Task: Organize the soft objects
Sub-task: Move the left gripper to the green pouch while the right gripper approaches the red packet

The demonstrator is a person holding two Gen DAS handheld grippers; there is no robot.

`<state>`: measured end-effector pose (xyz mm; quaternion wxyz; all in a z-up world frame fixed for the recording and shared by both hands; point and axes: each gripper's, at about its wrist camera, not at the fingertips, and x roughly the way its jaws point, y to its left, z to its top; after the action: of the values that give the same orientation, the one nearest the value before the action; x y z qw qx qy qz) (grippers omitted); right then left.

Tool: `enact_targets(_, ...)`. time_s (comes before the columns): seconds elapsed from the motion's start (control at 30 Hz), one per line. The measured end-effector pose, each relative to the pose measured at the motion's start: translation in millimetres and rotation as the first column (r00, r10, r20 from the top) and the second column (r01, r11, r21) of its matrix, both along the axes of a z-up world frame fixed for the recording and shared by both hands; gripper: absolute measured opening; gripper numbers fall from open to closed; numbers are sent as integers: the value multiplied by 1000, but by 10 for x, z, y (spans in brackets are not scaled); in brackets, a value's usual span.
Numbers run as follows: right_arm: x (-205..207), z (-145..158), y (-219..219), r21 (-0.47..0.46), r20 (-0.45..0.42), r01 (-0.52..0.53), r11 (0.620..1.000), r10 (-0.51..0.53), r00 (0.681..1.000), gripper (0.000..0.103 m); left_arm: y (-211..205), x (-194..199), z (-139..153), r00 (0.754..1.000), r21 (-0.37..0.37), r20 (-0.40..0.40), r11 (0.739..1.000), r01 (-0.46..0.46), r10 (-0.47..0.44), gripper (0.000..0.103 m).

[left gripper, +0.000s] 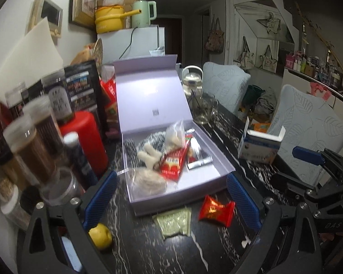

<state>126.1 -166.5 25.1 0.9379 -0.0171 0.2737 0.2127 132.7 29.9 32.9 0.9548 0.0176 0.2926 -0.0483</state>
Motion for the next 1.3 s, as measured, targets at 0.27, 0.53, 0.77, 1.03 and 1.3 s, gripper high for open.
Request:
enact_targets(0.27,-104,-405,48,22,-102,-22,1000,24,994,90,74,-62,-366,997,-45,-70,999,6,-9,98)
enact_targets(0.53,-115,-739,87,43,-203,-36,998,44,978,82,61,-2,-803,982,-69,-187,997,17,-29,98)
enact_targets(0.77,-141,-989,84,-1,-257,-11,1000,10,966,82,46,158,-1093,966,-70,-260,998,-5,-14,98)
enact_targets(1.03,18,-1117,31,-28,-315,-4,1000,-5,949,82,119,398,-1379,934,-105,-357,993,-50,9,97)
enact_targets(1.3,327,-1151,132,-77,-347,-73,994,42,937,82,78,573,-1471,930,-86,-367,995,-51,16,91)
